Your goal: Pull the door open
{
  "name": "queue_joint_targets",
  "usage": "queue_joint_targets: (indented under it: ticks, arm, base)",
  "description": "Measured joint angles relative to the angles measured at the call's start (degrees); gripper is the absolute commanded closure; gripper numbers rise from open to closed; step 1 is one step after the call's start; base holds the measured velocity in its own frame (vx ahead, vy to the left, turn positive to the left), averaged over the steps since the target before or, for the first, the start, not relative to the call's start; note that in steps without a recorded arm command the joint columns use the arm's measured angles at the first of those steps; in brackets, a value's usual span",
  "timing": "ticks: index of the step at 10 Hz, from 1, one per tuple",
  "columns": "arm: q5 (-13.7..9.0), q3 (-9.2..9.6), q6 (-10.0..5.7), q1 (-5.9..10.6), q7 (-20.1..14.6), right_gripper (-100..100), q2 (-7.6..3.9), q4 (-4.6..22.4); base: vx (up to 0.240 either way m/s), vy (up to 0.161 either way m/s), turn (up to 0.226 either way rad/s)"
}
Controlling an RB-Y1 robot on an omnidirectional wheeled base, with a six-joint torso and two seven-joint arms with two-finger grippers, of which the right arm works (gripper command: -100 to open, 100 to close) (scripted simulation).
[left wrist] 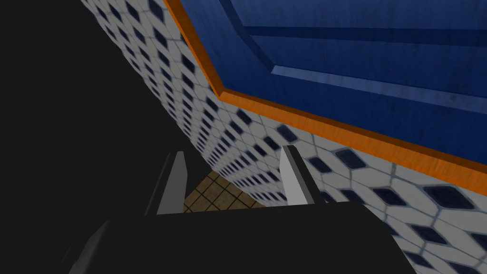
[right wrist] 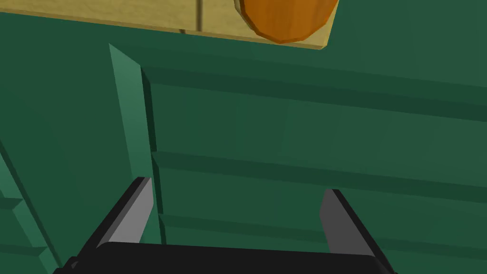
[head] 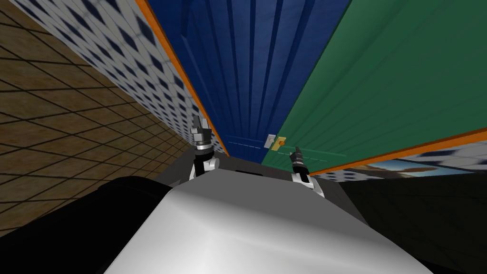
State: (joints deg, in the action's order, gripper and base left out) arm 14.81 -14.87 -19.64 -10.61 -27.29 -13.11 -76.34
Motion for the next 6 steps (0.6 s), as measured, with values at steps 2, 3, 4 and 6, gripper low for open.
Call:
queue_joint_targets:
  ticks: [2,3,4,6]
  arm:
    - [0.1,1.56,-0.08,2.07,0.0,-100,0.49,-0.1]
    - [0.2,1.69,-0.14,2.23,-0.1,100,0.53,-0.1]
    - [0.1,1.61,-0.18,2.23,-0.1,100,0.51,-0.2]
    - [0.2,1.82,-0.22,2.23,0.0,100,0.62,-0.2]
  base:
    - [0.146,0.122,0.101]
    - [-0.008,-0.01,-0.033]
    - [-0.034,-0.026,0.02]
    - [-0.024,-0.014,0.019]
